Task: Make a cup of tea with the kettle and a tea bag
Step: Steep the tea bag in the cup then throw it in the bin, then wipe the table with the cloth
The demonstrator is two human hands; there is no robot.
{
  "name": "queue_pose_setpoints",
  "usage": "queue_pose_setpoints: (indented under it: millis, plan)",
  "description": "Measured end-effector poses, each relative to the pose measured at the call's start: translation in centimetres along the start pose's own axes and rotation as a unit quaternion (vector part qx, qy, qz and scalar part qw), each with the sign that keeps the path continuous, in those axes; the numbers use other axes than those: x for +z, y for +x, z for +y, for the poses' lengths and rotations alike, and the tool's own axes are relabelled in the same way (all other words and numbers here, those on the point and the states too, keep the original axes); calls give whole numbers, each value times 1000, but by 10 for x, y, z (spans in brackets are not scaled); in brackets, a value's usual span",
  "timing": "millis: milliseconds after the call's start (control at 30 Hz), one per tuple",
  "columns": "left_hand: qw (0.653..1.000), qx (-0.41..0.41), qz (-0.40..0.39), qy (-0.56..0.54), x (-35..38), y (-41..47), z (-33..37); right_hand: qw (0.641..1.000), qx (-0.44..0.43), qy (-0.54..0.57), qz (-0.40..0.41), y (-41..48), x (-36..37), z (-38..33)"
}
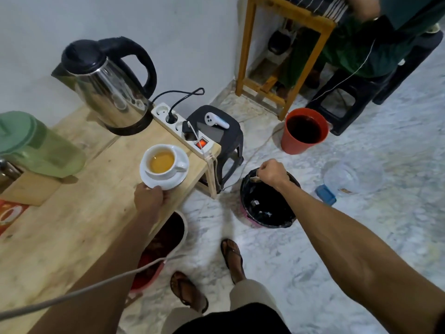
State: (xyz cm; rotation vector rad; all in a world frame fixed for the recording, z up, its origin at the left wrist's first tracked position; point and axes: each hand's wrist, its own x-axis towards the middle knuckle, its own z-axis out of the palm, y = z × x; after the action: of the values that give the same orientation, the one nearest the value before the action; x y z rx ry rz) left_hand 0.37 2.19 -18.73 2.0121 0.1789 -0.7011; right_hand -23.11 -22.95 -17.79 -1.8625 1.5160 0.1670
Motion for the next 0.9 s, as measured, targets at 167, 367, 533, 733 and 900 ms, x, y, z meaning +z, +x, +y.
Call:
queue_pose_setpoints:
  millis: [167,367,533,733,900]
  plan:
    - [1000,8,17,-23,12,-27,11,997,33,-72,-23,26,13,40]
    - [997,16,37,-62,16,-22,0,991,49,-115,-45,50,20,65]
    - [995,8,56,-77,23,-25,0,989,43,-126,-60,58,22,76]
    - [995,-23,59,-82,34,-33,6,987,1,-123,-100,43,23,66]
    - [994,-22,74,-74,21,-37,4,975,-120,-111,-151,4,42,8]
